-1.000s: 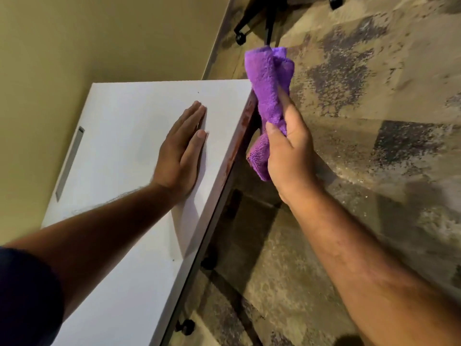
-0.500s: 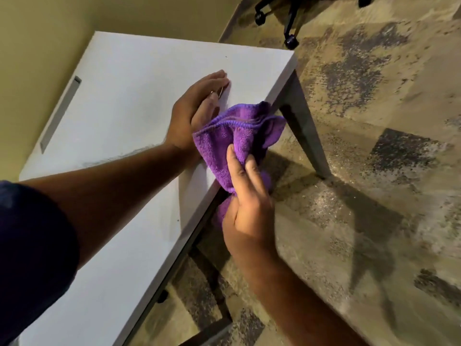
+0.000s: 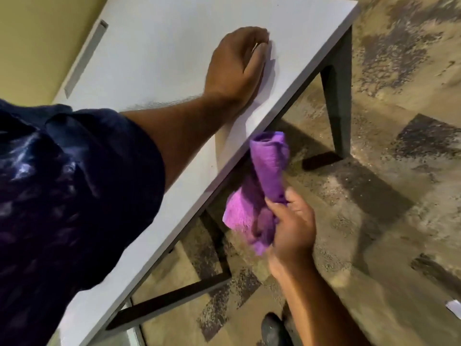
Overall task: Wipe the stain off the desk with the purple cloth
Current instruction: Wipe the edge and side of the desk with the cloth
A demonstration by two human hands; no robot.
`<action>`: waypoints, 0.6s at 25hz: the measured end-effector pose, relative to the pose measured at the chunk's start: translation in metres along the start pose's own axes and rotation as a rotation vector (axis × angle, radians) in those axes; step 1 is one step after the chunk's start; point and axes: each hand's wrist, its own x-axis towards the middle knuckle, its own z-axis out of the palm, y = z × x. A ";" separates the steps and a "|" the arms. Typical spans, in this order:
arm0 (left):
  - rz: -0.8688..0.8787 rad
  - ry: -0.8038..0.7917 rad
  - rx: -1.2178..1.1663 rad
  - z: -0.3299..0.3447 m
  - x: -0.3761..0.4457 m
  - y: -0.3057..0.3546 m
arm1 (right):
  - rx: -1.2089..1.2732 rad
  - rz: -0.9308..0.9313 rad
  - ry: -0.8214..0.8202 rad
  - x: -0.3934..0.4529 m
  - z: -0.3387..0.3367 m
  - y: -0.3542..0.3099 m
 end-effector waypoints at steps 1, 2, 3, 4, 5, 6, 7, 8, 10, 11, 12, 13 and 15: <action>-0.006 0.013 0.047 -0.001 0.000 0.002 | 0.154 0.101 0.086 0.004 -0.006 -0.008; -0.022 0.018 0.089 -0.001 0.000 0.004 | 0.302 0.164 0.111 0.009 -0.012 -0.016; -0.045 0.017 0.123 -0.003 0.000 0.005 | 0.425 0.203 0.095 0.015 -0.017 -0.025; -0.064 0.021 0.143 -0.004 0.001 0.006 | 0.512 0.245 0.057 0.022 -0.017 -0.036; -0.082 0.030 0.154 -0.005 0.002 0.007 | 0.567 0.267 0.009 0.029 -0.017 -0.048; -0.104 0.042 0.164 -0.004 0.004 0.007 | 0.586 0.253 -0.028 0.035 -0.016 -0.060; -0.134 0.045 0.178 -0.002 0.006 0.007 | 0.578 0.211 -0.028 0.040 -0.016 -0.070; -0.173 0.027 0.198 0.000 0.009 0.006 | 0.555 0.167 -0.013 0.046 -0.016 -0.081; -0.262 -0.075 0.219 0.005 0.014 0.002 | 0.526 0.123 0.008 0.055 -0.013 -0.107; -0.287 -0.121 0.212 0.005 0.015 -0.001 | 0.512 0.120 0.019 0.060 -0.010 -0.122; -0.309 -0.141 0.184 0.005 0.015 -0.006 | 0.496 0.125 0.042 0.066 -0.007 -0.136; -0.343 -0.130 0.140 0.005 0.017 -0.010 | 0.472 0.131 0.062 0.074 -0.005 -0.153; -0.440 -0.073 0.072 0.003 0.019 -0.015 | 0.428 0.159 0.081 0.090 0.000 -0.188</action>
